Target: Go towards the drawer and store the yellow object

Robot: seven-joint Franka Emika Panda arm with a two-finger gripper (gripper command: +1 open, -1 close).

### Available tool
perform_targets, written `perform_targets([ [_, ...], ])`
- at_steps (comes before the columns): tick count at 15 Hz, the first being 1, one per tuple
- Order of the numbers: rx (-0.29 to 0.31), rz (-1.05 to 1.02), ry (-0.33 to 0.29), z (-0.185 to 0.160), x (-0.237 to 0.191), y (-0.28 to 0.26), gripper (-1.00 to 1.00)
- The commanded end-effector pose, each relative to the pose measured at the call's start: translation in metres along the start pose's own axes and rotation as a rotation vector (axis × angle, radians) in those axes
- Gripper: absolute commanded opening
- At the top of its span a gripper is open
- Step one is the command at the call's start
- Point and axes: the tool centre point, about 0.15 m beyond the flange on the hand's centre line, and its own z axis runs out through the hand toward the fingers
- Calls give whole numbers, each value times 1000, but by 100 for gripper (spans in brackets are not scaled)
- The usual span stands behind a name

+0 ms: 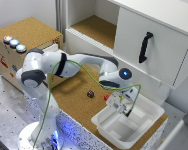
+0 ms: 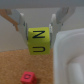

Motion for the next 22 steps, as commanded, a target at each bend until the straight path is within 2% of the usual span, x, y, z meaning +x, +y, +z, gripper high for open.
perform_targets([
  [1,-176,-32,-23,15,10,-104,-100],
  [6,-176,-122,-20,27,33,-183,-100],
  [9,-153,-212,-35,36,40,-241,-100],
  [13,-71,-354,-61,48,38,-325,-100],
  [17,-15,-543,-15,35,52,-396,-100],
  [19,36,-606,-9,30,54,-423,-100],
  [21,132,-659,-56,34,47,-453,-100],
  [22,159,-705,-71,37,40,-469,-100],
])
